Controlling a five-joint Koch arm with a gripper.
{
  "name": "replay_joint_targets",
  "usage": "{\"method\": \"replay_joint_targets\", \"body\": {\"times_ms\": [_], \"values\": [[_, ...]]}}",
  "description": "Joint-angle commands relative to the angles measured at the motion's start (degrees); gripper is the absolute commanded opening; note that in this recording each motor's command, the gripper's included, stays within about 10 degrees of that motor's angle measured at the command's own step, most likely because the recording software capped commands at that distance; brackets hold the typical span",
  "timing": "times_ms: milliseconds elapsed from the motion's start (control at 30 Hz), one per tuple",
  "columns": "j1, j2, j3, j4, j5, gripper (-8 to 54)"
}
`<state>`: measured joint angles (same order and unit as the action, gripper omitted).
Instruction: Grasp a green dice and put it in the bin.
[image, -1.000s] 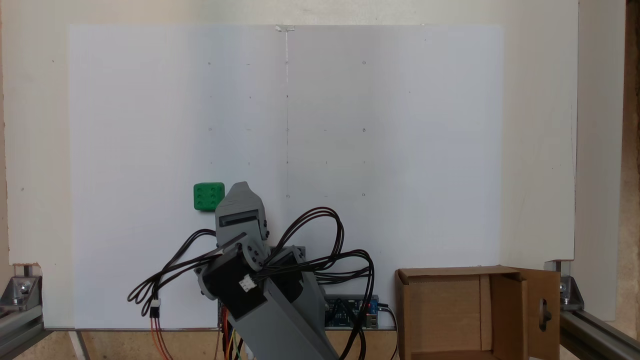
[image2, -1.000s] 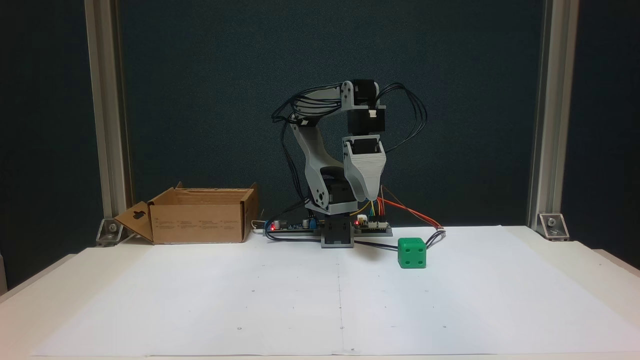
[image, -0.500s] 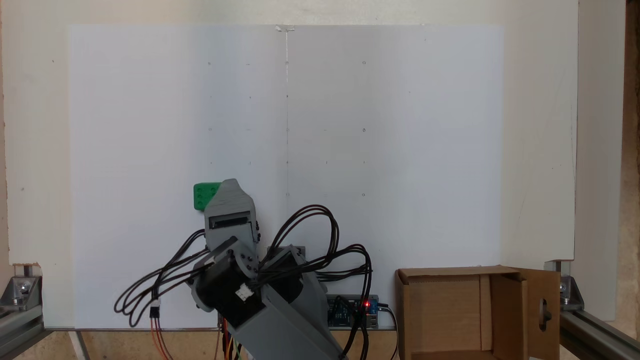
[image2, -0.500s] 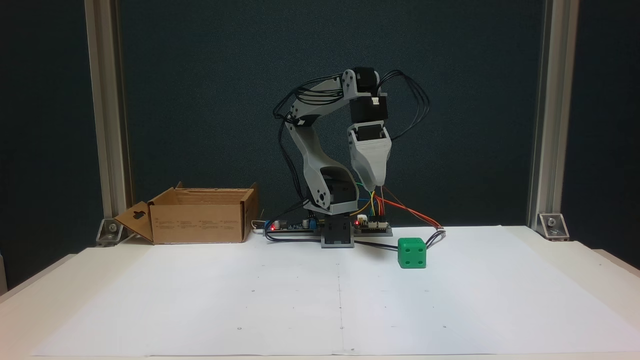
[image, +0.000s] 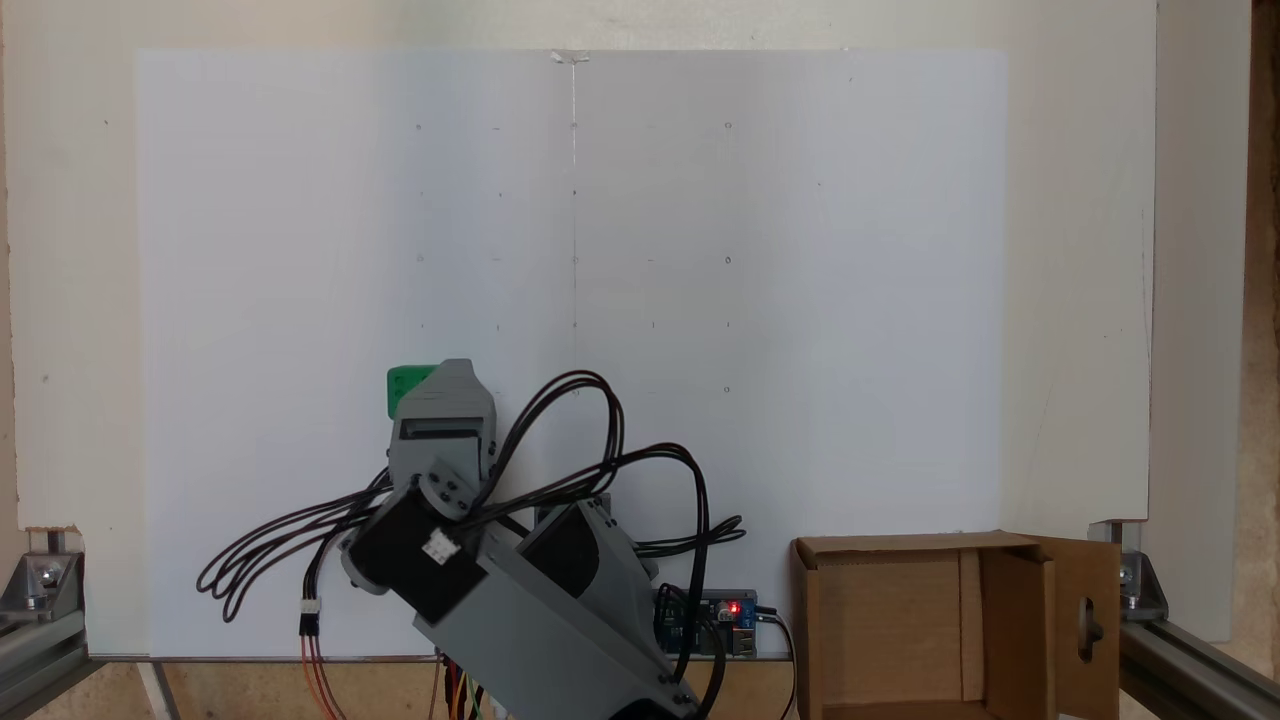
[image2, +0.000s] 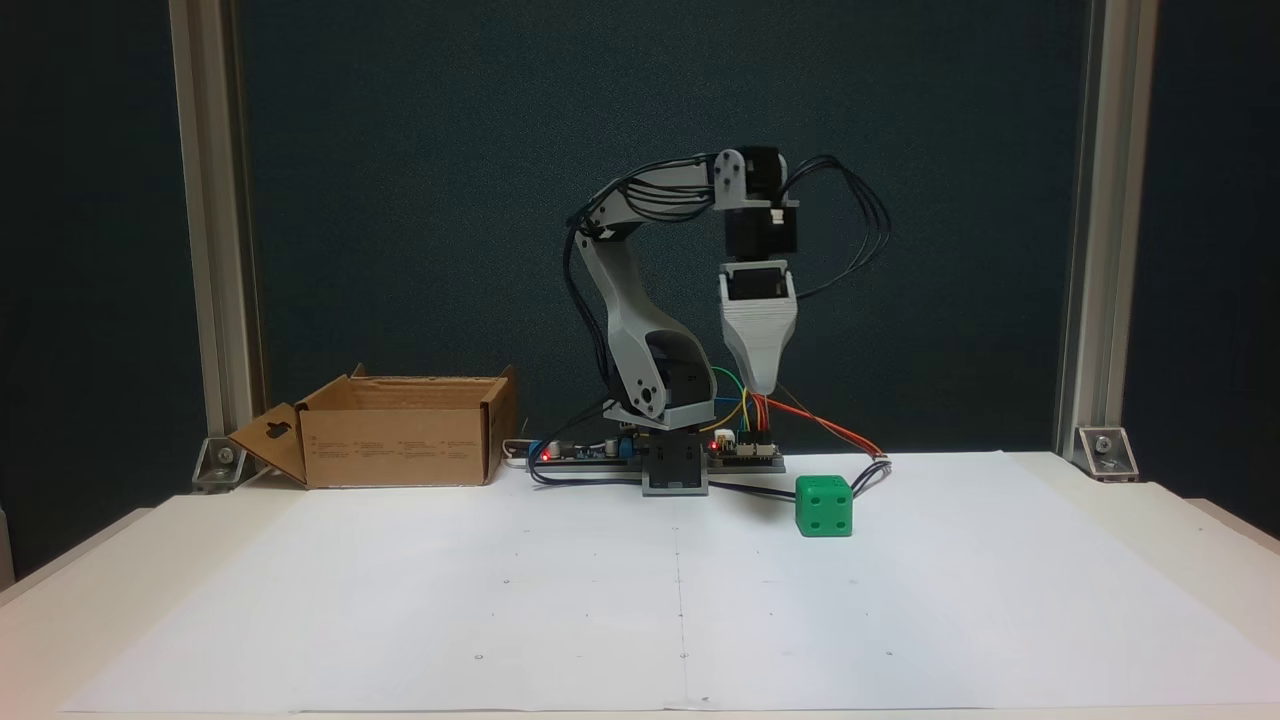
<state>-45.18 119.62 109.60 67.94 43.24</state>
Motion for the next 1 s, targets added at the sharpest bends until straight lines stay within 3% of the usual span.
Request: {"method": "replay_joint_targets", "body": {"times_ms": [0, 767, 967], "values": [[-1.49, -1.41, -3.96, -1.93, 5.19, 42.8], [-7.47, -9.84, -3.43, -8.17, 5.19, 43.7], [-6.24, -13.18, -3.25, -9.84, 10.99, 43.6]]}}
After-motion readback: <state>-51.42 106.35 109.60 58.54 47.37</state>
